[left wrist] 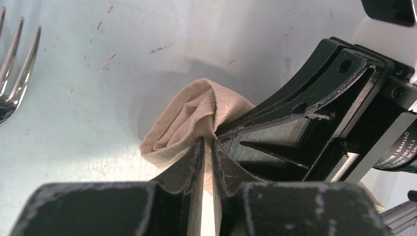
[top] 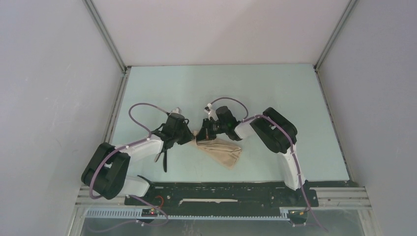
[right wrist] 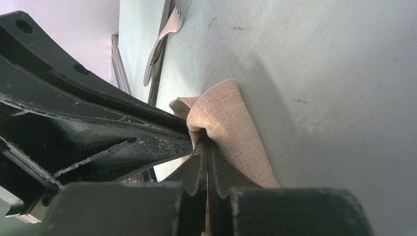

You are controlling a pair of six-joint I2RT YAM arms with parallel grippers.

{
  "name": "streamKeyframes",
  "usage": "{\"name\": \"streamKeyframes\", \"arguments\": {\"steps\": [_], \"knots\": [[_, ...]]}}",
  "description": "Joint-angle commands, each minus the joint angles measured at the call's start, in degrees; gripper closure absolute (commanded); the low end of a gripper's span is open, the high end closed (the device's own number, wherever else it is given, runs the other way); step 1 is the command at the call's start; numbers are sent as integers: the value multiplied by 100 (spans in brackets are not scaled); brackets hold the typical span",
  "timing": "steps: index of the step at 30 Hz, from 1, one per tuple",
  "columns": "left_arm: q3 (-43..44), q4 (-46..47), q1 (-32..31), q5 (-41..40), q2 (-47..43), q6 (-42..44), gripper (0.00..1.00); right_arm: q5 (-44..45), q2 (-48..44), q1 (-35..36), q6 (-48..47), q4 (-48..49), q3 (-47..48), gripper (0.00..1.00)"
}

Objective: Fold the napkin into a case and place the utensils inside
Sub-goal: Grasp the top corner of the smaller rectangle folded napkin from the folded napkin.

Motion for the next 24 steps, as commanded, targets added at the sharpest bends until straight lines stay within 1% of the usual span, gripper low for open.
{"name": "streamKeyframes", "arguments": {"steps": [1, 2, 4, 6, 8, 9, 10, 11, 12, 14, 15, 16, 17, 19, 21, 22, 24], "knots": [[60, 440, -45, 96, 270, -62, 85, 363, -532, 93, -276, -845, -17, 100], [26, 432, -45, 56, 253, -47, 84, 419, -691, 75, -394, -1256, -28, 100], [-24, 418, -45, 49, 280, -16, 85, 359, -1078, 1, -566, -1599, -69, 98], [-36, 422, -45, 49, 374, 14, 86, 214, -1408, -68, -698, -1967, -63, 92], [-36, 472, -45, 106, 463, 10, 86, 3, -1710, -148, -851, -2489, -2, 89], [-24, 490, -45, 122, 501, 17, 86, -46, -1866, -180, -1011, -2783, -6, 85], [-7, 494, -45, 128, 525, 33, 86, -43, -2060, -217, -1259, -3163, -4, 78], [2, 494, -45, 136, 542, 48, 86, 46, -2252, -261, -1604, -3597, -3, 69], [13, 502, -45, 145, 547, 71, 86, 216, -2525, -307, -2059, -4214, 1, 59], [4, 498, -45, 138, 541, 95, 86, 892, -2914, -312, -3067, -4980, -1, 47], [-7, 495, -45, 142, 535, 95, 86, 1405, -3096, -202, -3605, -5321, 1, 44], [-18, 486, -45, 136, 531, 96, 86, 2107, -3245, 65, -4177, -5611, 1, 38], [-19, 473, -45, 144, 530, 107, 86, 2635, -3342, 242, -4542, -5780, -13, 37], [-28, 468, -45, 175, 530, 121, 86, 3227, -3469, 495, -4975, -5834, -87, 35], [-19, 468, -45, 220, 538, 147, 86, 3395, -3475, 573, -5183, -5772, -91, 30], [-12, 468, -45, 238, 545, 162, 86, 3296, -3434, 548, -5252, -5736, -54, 29], [-2, 468, -45, 271, 571, 192, 86, 3322, -3206, 586, -5371, -6071, 190, 29]]}}
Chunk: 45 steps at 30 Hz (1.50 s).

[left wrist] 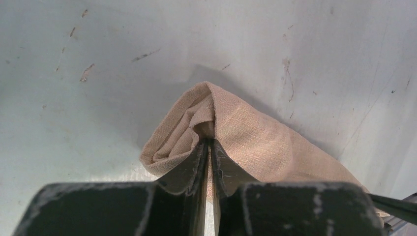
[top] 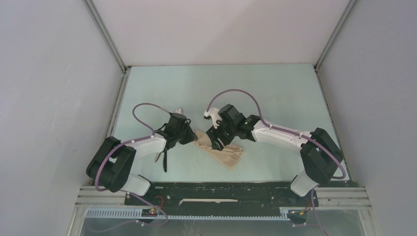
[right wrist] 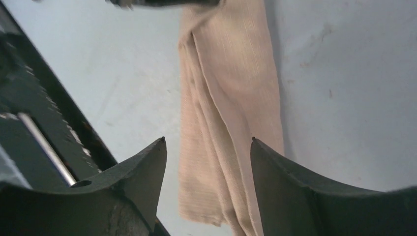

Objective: Fold the napkin into a case and place the utensils inside
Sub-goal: Grasp the top corner of the smaller rectangle folded napkin from the folded napkin, then pick up the smaller rectangle-folded napkin from the center of the board.

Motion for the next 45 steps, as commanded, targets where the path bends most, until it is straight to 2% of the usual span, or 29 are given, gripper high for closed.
{"name": "streamKeyframes", "arguments": {"steps": [1, 8, 14, 21, 28, 36, 38, 40, 45], "knots": [[-1, -46, -32, 116, 109, 183, 86, 855, 255, 147, -1054, -821, 334, 29], [-46, 59, -31, 218, 77, 168, 86, 1498, 398, 788, -1011, -990, 301, 32], [-28, 60, -32, 218, 65, 185, 86, 2412, 439, 1330, -926, -789, 216, 30], [-45, 68, -23, 211, 73, 185, 86, 3670, 793, 1782, -940, -676, 144, 36], [-61, 77, -15, 200, 117, 181, 86, 3957, 827, 1970, -861, -614, 167, 53], [-106, 126, -12, 182, 161, 143, 86, 3588, 852, 2056, -230, -1395, 602, 90], [-123, 154, -14, 190, 180, 120, 86, 3475, 869, 2058, -65, -1468, 695, 97], [-131, 165, -14, 201, 189, 106, 86, 3241, 930, 2048, 202, -1555, 813, 100], [-194, 174, -10, 152, 131, 98, 86, 2726, 1265, 2067, 729, -1635, 1023, 100]]}}
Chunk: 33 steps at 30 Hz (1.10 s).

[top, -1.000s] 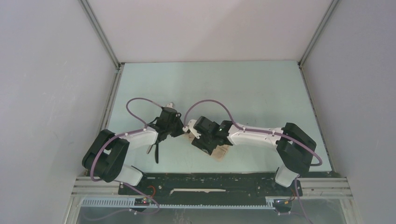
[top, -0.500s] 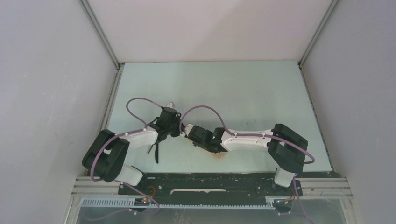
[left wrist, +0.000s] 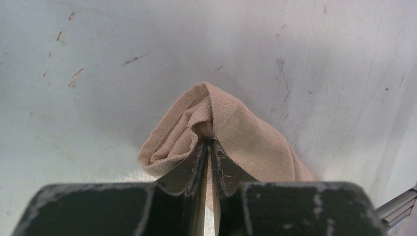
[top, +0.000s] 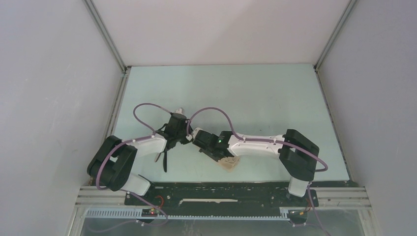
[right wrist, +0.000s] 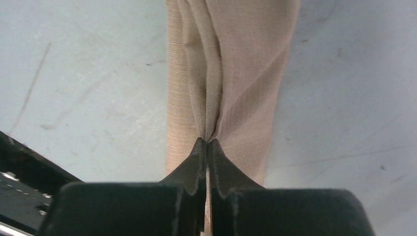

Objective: Fold the napkin into a case and place the utensils inside
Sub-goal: Pick up the smaller rectangle-folded napkin from the center of the board.

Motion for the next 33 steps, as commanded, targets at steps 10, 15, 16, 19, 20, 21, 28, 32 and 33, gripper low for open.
{"name": "streamKeyframes", "arguments": {"steps": [10, 15, 16, 19, 20, 21, 28, 32, 33], "knots": [[-192, 3, -6, 21, 61, 67, 86, -739, 658, 86, 1141, -78, 207, 95], [-215, 3, -2, 2, 34, 75, 86, -688, 369, 129, 1235, 187, 0, 76], [-218, 3, 0, 6, 32, 72, 86, -662, 313, 145, 1228, 252, -45, 74], [-228, 12, 3, 7, 34, 74, 87, -601, 187, 151, 1275, 435, -161, 67], [-228, 12, 3, 7, 30, 74, 87, -621, 137, 150, 1289, 503, -205, 63], [-228, 12, 3, 10, 26, 74, 87, -643, 104, 150, 1291, 579, -248, 60], [-232, 12, 12, 19, -1, 76, 87, -765, 163, 184, 1361, 865, -453, 46], [-252, 12, 21, 5, -17, 76, 87, -360, 251, 299, 1405, 840, -482, 45], [-260, 20, 29, 7, -23, 73, 87, -81, 310, 367, 1410, 784, -475, 46]]}}
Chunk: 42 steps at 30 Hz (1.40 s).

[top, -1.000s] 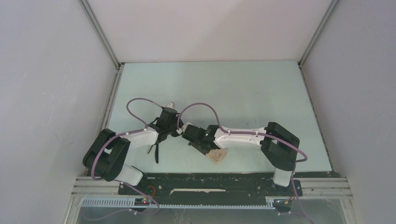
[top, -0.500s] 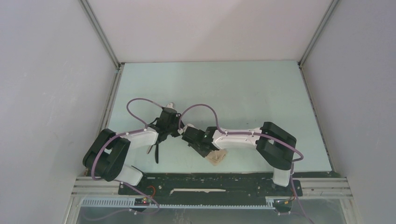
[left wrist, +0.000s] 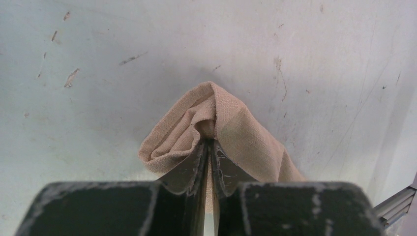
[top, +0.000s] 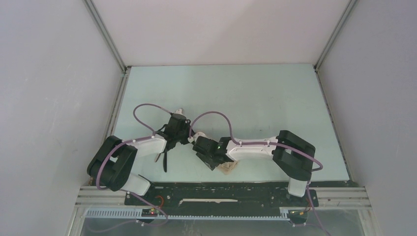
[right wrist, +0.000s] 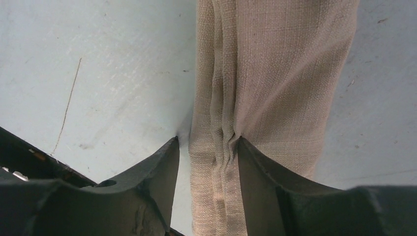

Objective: Fold the napkin into a case and place the utensils inside
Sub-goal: Pick up the smaller rectangle-folded napkin from the center of the board, then turn over the smaller rectangle-folded napkin at the center of the board.

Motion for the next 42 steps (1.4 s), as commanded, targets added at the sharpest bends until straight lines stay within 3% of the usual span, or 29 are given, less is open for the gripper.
{"name": "streamKeyframes", "arguments": {"steps": [1, 7, 10, 13, 15, 21, 24, 26, 31, 37, 42], "knots": [[-173, -152, 23, -34, -25, 76, 87, 798, 78, 315, 237, 16, -64, 47], [-173, -147, 32, -21, -47, 71, 87, 1854, 340, 555, 499, -120, -67, 63], [-153, -195, 49, 13, -153, 72, 85, 1966, 494, 596, 561, -70, -73, 75], [-91, -382, 85, -5, -437, 116, 80, 1968, 429, 602, 583, -70, -74, 98], [-27, -548, 186, 84, -707, 139, 74, 1716, 230, 534, 556, 4, -93, 100], [453, -1635, 698, 336, -2053, 209, 52, -618, -811, -140, 621, 548, -290, 100], [844, -2254, 971, 127, -2714, 359, 39, -2618, -1224, -805, 1028, 1217, -614, 100], [1075, -2574, 1042, -81, -3043, 488, 37, -3757, -1504, -1289, 1512, 1941, -1036, 100], [1347, -2908, 1054, -159, -3269, 598, 35, -5560, -1687, -2411, 2973, 4164, -2195, 100], [1297, -2683, 980, 758, -2801, 712, 36, -6704, -854, -3661, 4443, 6793, -3356, 100], [1153, -2230, 690, 1256, -2325, 699, 36, -7200, 131, -4359, 4595, 8064, -3826, 100]]}}
